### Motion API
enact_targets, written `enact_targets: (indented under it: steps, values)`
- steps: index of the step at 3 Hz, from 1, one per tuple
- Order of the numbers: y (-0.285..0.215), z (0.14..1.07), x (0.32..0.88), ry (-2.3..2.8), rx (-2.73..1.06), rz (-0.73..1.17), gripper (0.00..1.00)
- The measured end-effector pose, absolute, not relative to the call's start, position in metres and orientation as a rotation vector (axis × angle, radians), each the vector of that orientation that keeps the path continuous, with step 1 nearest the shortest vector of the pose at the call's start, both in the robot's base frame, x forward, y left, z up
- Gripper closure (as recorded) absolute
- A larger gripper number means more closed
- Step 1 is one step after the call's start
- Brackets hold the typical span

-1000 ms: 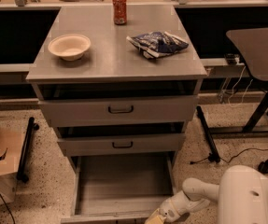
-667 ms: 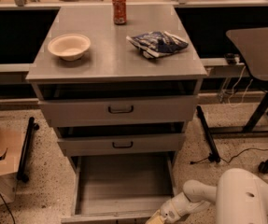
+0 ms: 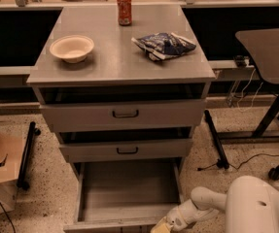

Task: Close bottom drawer

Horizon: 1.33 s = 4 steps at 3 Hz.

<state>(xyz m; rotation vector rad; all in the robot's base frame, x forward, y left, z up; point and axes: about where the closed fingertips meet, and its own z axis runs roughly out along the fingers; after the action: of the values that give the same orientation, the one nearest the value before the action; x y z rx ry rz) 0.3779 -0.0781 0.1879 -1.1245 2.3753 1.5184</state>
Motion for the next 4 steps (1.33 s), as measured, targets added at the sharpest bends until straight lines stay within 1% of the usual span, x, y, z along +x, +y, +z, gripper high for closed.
enact_targets:
  steps: [4]
  values:
    - [-0.077, 0.18, 0.36, 2.393, -1.051, 1.513, 1.0]
